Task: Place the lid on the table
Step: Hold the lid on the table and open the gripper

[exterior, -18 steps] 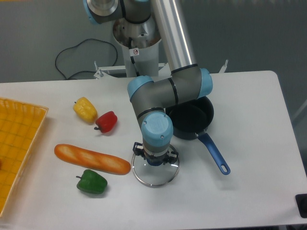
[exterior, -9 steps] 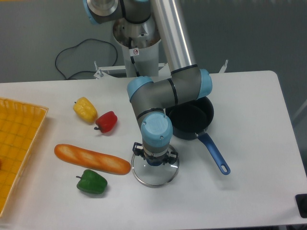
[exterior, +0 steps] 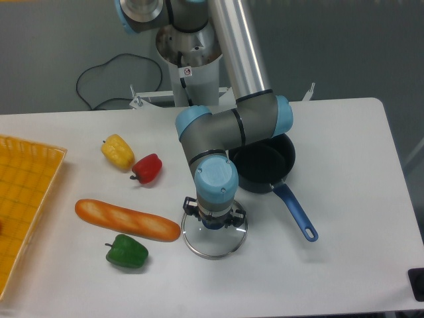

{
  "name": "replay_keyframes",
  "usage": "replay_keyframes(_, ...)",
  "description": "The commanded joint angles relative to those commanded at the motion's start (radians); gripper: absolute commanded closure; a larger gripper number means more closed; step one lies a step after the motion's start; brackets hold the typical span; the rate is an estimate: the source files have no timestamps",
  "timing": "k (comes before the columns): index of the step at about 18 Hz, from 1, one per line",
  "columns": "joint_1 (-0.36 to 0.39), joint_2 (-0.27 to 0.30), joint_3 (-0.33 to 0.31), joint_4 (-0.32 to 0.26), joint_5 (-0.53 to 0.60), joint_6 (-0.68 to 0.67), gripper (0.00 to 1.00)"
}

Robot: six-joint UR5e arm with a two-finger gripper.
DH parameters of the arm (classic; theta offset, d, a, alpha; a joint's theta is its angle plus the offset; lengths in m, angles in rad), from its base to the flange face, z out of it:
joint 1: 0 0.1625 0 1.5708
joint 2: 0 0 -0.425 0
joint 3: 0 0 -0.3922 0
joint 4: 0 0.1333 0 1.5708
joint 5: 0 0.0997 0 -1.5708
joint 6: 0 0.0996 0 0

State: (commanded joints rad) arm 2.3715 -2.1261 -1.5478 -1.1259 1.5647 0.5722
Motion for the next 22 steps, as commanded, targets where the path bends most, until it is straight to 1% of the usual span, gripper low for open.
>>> replay_keyframes(2, 0.000, -0.003, 0.000, 0.000, 0.000, 0.000, 0.43)
replay_keyframes(4, 0.000, -0.006, -0.002, 0.000, 0.000, 0.000, 0.40)
replay_keyframes(7, -0.002, -0.006, -0.002, 0.011, 0.002, 0.000, 0.39)
replay_keyframes(8, -0.003, -0.006, -0.002, 0.012, 0.000, 0.002, 0.35)
replay_keyframes(9, -0.002, -0.006, -0.002, 0.012, 0.002, 0.003, 0.26)
replay_keyframes(10, -0.002, -0.006, -0.002, 0.014, 0.002, 0.003, 0.20)
replay_keyframes(13, -0.002, 0.002, 0.002, 0.012, 0.002, 0.005, 0.18)
replay_keyframes(14, -0.002, 0.002, 0.002, 0.012, 0.002, 0.006, 0.11)
replay_keyframes(15, -0.002, 0.002, 0.003, 0.012, 0.002, 0.006, 0.07)
replay_keyframes(18, -0.002, 0.002, 0.005, 0.012, 0.002, 0.005, 0.05)
replay_keyframes(19, -0.002, 0.003, 0.006, 0.014, 0.002, 0.006, 0.01)
replay_keyframes(20, -0.002, 0.005, 0.011, 0.012, 0.003, 0.006, 0.01)
replay_keyframes(22, -0.002, 0.020, 0.021, 0.014, 0.005, 0.009, 0.00)
